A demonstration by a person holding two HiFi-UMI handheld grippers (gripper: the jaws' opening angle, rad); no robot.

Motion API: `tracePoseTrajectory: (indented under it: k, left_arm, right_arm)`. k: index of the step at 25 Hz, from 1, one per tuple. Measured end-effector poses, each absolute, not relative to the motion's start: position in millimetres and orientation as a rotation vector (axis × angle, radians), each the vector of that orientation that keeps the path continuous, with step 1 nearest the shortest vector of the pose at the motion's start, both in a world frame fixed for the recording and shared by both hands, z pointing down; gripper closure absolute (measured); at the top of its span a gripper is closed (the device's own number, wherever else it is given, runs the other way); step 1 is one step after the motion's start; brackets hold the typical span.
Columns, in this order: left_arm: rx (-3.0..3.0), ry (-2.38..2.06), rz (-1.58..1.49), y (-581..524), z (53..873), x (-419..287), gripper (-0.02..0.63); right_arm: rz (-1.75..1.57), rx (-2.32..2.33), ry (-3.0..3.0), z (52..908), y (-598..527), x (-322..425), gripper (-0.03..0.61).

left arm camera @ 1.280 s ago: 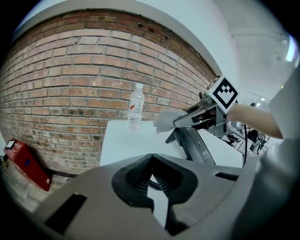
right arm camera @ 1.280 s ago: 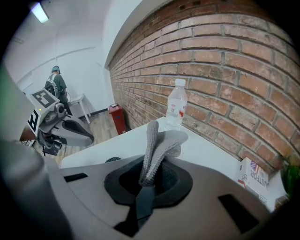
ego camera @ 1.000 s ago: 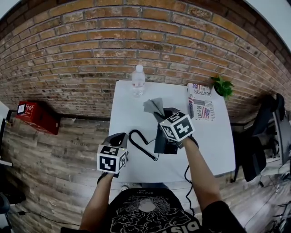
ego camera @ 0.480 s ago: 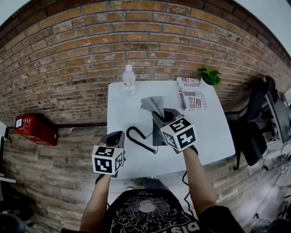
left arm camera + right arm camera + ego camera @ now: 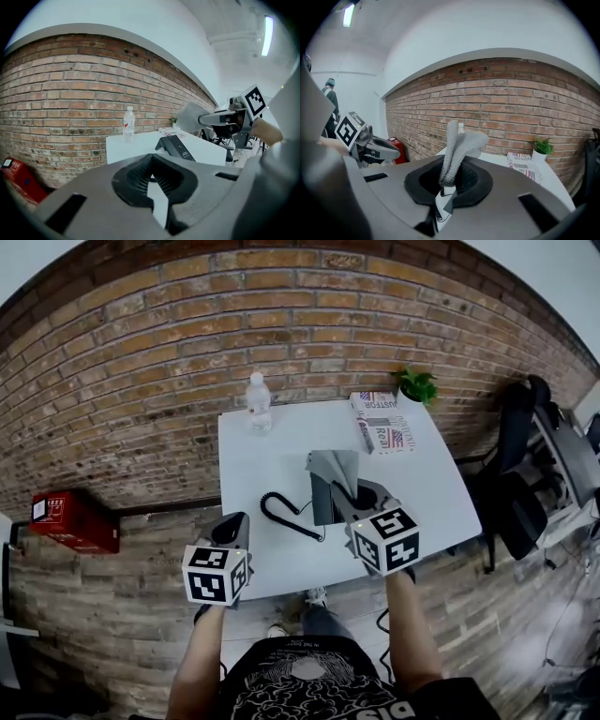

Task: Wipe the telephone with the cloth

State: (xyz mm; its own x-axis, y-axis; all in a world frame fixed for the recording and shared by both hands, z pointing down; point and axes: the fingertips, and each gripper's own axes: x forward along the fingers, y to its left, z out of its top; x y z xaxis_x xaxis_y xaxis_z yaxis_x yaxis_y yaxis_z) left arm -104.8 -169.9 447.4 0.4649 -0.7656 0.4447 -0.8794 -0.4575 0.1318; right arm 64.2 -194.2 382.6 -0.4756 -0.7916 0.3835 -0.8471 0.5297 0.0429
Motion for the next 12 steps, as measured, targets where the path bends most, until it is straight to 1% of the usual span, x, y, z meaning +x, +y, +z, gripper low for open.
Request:
tracePoseTrajectory:
  k: [12]
  left_arm:
    - [2.427, -1.375, 0.429, -140.6, 441.3, -94.7, 0.607]
  right_arm:
    - [0.216, 1.547, -2.346, 395.2, -139.5, 96.2, 0.566]
